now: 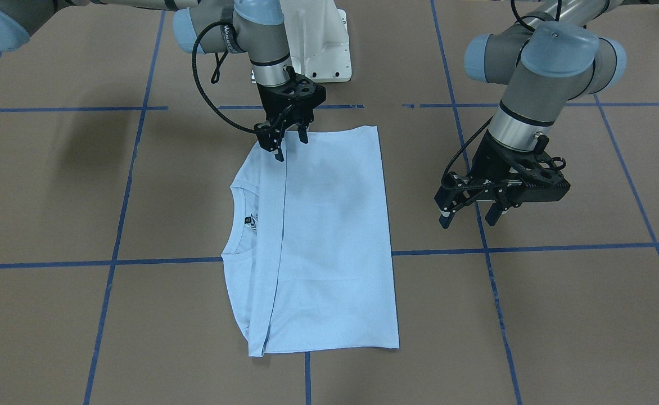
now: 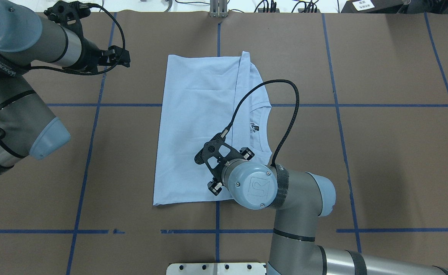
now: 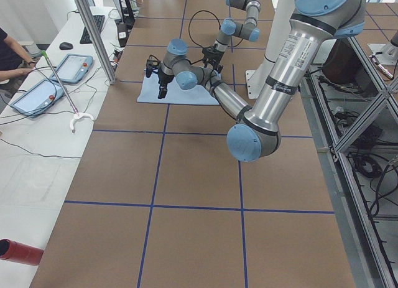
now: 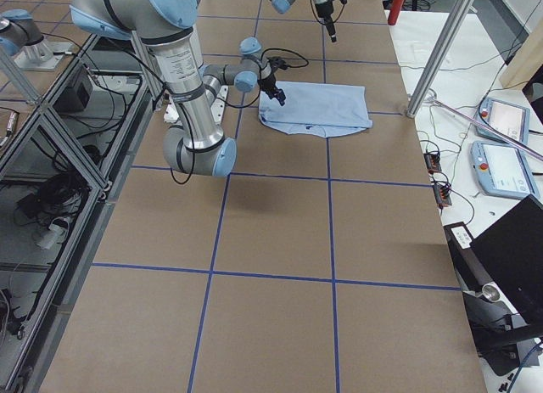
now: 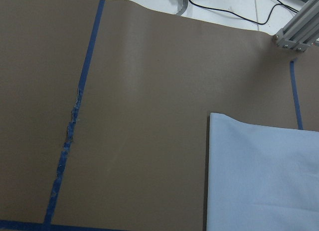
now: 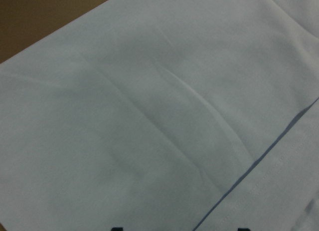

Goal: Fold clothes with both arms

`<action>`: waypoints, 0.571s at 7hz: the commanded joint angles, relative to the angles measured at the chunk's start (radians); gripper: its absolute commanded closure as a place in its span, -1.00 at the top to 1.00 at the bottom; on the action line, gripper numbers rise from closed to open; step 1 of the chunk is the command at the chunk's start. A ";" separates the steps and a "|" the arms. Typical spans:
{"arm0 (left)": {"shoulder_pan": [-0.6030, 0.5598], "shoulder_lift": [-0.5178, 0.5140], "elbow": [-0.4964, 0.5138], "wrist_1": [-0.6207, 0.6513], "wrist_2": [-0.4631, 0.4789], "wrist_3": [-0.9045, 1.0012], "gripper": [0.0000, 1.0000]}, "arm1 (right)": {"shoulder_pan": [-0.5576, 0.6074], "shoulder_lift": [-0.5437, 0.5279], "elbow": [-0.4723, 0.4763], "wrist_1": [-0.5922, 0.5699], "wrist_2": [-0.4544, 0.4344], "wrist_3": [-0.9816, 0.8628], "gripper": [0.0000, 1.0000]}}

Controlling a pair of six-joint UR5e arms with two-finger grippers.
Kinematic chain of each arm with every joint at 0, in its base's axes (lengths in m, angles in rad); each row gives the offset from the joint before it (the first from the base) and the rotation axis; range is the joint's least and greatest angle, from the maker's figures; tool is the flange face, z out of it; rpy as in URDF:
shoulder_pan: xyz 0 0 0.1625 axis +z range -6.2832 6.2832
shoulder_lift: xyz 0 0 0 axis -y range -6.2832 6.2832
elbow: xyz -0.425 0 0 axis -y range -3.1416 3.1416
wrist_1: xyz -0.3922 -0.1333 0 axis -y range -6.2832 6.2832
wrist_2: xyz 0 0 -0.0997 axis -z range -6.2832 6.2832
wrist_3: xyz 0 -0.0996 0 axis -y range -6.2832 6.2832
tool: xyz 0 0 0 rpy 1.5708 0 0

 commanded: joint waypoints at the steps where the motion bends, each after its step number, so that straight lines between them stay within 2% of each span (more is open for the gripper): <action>1: 0.001 0.003 0.000 -0.001 -0.002 -0.001 1.00 | 0.000 -0.007 0.000 0.004 0.033 -0.054 0.34; 2: 0.002 0.003 0.008 -0.001 -0.003 -0.001 1.00 | 0.000 -0.018 0.006 -0.001 0.045 -0.055 0.32; 4: 0.002 0.003 0.014 -0.003 -0.003 -0.001 1.00 | 0.002 -0.074 0.060 -0.011 0.065 -0.058 0.09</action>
